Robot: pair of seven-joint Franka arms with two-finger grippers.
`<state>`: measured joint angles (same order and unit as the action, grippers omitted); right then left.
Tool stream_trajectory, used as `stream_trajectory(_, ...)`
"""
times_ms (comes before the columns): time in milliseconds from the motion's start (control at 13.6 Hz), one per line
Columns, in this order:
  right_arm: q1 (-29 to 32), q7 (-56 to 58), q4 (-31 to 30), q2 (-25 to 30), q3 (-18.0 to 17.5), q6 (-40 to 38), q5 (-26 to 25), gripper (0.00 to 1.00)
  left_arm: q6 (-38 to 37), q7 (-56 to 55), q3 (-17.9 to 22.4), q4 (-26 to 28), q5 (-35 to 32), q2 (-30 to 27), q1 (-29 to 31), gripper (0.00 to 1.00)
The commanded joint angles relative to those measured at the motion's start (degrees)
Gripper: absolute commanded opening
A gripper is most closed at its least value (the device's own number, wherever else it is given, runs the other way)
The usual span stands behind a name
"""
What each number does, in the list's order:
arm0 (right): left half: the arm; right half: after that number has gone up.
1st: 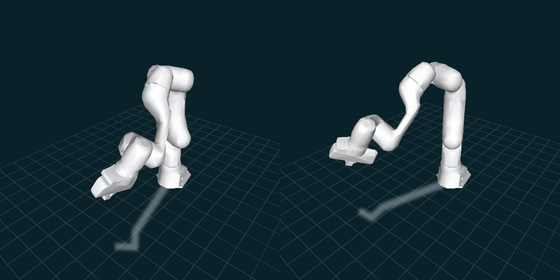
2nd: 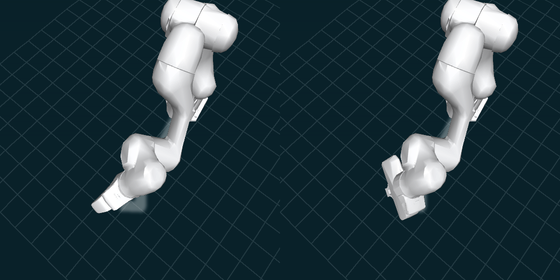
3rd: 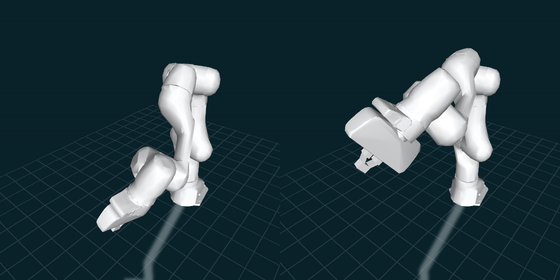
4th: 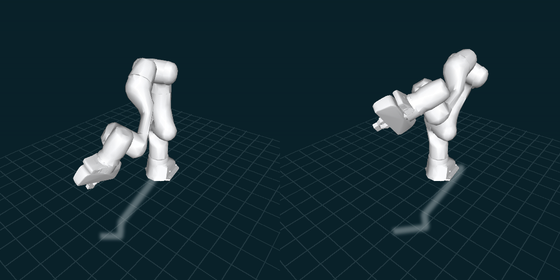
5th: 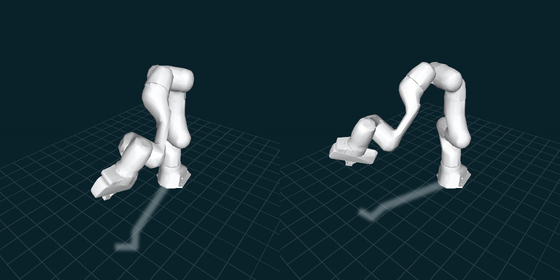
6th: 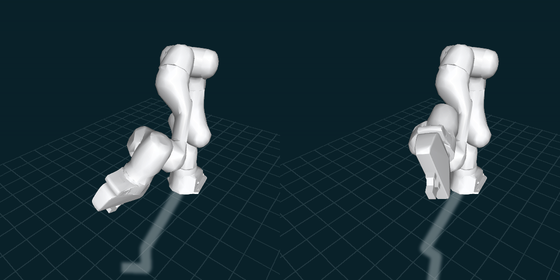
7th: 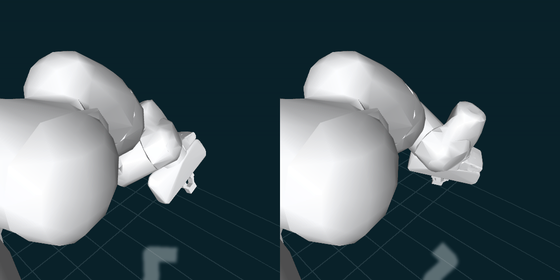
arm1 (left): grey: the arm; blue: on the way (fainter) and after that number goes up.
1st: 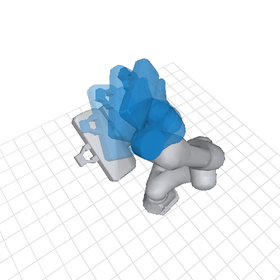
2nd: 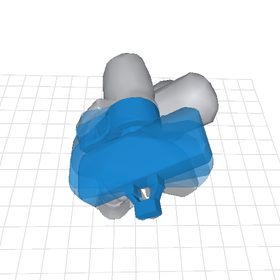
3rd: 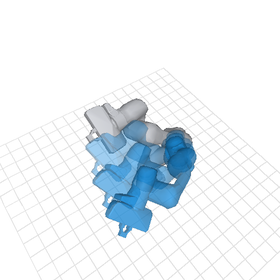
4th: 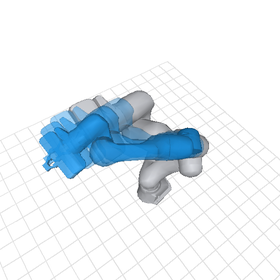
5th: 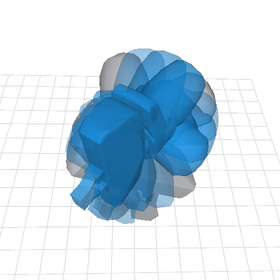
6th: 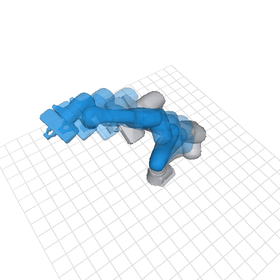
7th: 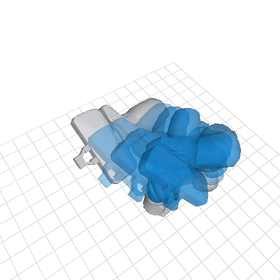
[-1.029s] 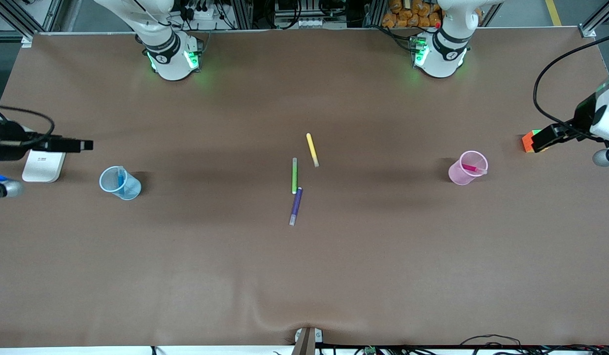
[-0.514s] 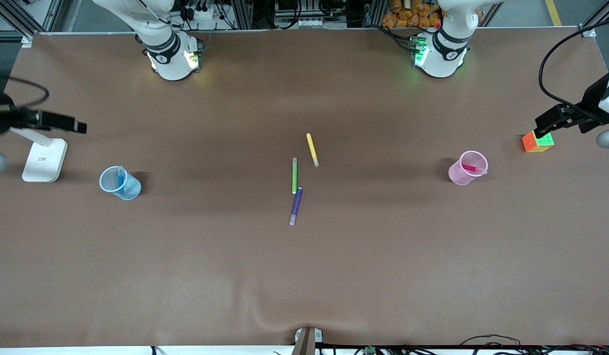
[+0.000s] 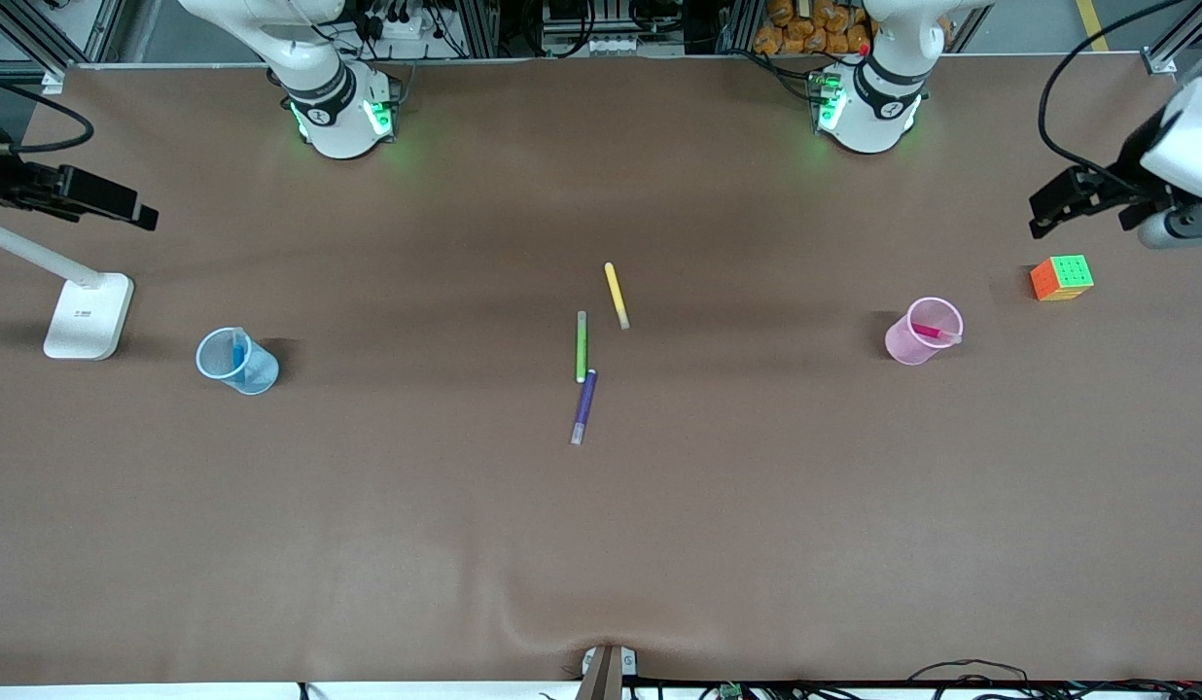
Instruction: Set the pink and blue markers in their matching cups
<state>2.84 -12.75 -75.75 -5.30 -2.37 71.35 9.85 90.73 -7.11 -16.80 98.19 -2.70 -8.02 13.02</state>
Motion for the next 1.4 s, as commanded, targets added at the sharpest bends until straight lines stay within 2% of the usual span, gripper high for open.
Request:
stream_trajectory(0,-1.8,0.7,-14.6,10.8,2.2,6.4,-1.0,1.0,-0.1,1.3,-0.1,1.4,1.3,-1.8,0.4,1.0)
stream_trajectory(147,-1.4,5.4,-17.0,12.4,3.6,6.9,-1.0,1.0,-0.2,1.3,0.0,0.2,2.0,-1.1,0.4,1.0)
stream_trajectory(367,0.6,12.0,-25.9,18.4,3.5,12.7,-1.0,1.0,-0.8,1.2,-0.1,-1.3,2.1,0.1,0.2,1.0)
stream_trajectory(514,0.2,12.2,-24.3,17.7,3.4,12.5,-2.3,1.0,-0.8,0.9,-0.1,-1.5,3.4,0.2,0.2,1.0)
stream_trajectory(735,0.1,12.1,-15.9,12.4,3.6,10.5,-4.2,1.0,-0.8,1.0,-0.1,-2.5,3.2,1.9,0.1,1.0)
stream_trajectory(955,-1.0,12.2,-13.1,11.0,3.3,9.1,-8.3,1.0,-0.9,1.0,-0.1,-5.5,3.2,4.1,0.0,1.0)
stream_trajectory(1323,-0.5,14.9,-13.0,10.5,4.9,7.8,-5.3,1.0,-1.3,1.0,-0.1,-6.9,3.0,5.9,0.0,1.0)
